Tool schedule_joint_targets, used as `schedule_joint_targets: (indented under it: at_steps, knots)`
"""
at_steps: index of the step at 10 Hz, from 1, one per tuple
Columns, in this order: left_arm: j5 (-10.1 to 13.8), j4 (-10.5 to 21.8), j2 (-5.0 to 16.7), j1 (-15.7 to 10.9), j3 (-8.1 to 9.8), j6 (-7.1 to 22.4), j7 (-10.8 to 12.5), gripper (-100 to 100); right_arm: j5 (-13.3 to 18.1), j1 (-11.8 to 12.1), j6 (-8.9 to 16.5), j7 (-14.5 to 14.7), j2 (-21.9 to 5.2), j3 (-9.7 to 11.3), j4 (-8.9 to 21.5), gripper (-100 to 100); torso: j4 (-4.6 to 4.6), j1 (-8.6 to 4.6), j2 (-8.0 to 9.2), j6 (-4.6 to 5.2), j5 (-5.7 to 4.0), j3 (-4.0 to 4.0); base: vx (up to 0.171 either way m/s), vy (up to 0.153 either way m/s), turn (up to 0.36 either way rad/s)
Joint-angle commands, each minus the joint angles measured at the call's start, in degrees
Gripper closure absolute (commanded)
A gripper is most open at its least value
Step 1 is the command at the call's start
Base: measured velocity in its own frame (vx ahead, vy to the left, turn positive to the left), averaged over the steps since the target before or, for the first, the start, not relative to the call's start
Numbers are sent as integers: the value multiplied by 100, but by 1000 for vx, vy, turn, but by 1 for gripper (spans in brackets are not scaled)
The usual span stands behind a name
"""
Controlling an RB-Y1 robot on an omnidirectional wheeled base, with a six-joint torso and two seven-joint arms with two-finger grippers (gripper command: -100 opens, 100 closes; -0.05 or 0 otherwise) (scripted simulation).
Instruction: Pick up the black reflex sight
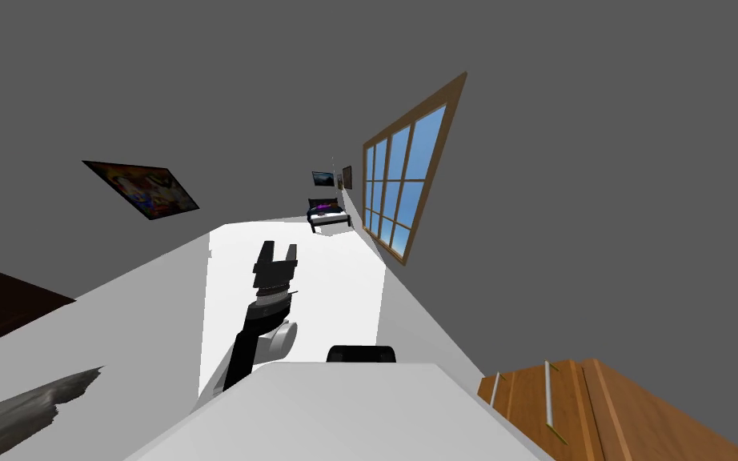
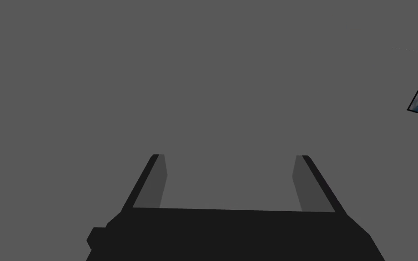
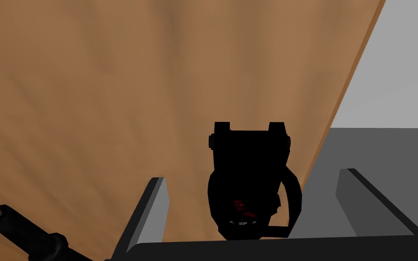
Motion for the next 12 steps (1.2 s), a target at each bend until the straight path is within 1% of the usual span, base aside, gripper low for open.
schedule_joint_targets:
  at_steps: [1,2,6,7,8,10,11,12]
  knots:
    - [0,0,0,0,0,0,0,0,0,0,0,0,0,0,0,-100,0,0,0,0,0,0,-7,-2,6]
    - [0,0,0,0,0,0,0,0,1,-7,-1,0,2,1,10,100,2,-9,4,0,-4,3,0,0,0]
    - [0,0,0,0,0,0,0,0,2,-5,-3,2,1,1,8,100,3,-16,3,0,-7,3,0,0,0]
    - [0,0,0,0,0,0,0,0,2,-5,-3,2,1,1,8,0,3,-16,3,0,-8,3,0,0,0]
    - [0,0,0,0,0,0,0,0,-16,179,-9,-1,-43,-28,-166,100,3,-16,3,0,-8,4,12,8,-36]
    - [0,0,0,1,0,0,0,0,-29,393,-9,3,-78,-58,-372,100,1,-6,-3,3,-4,-1,21,14,-39]
    - [0,0,0,0,0,0,0,0,-28,330,-18,-2,-76,-50,-300,100,0,-5,-5,2,-3,-2,9,6,-6]
    - [0,0,0,0,0,0,0,0,-30,341,-18,-4,-78,-52,-311,0,2,-10,-3,0,-6,0,0,0,0]
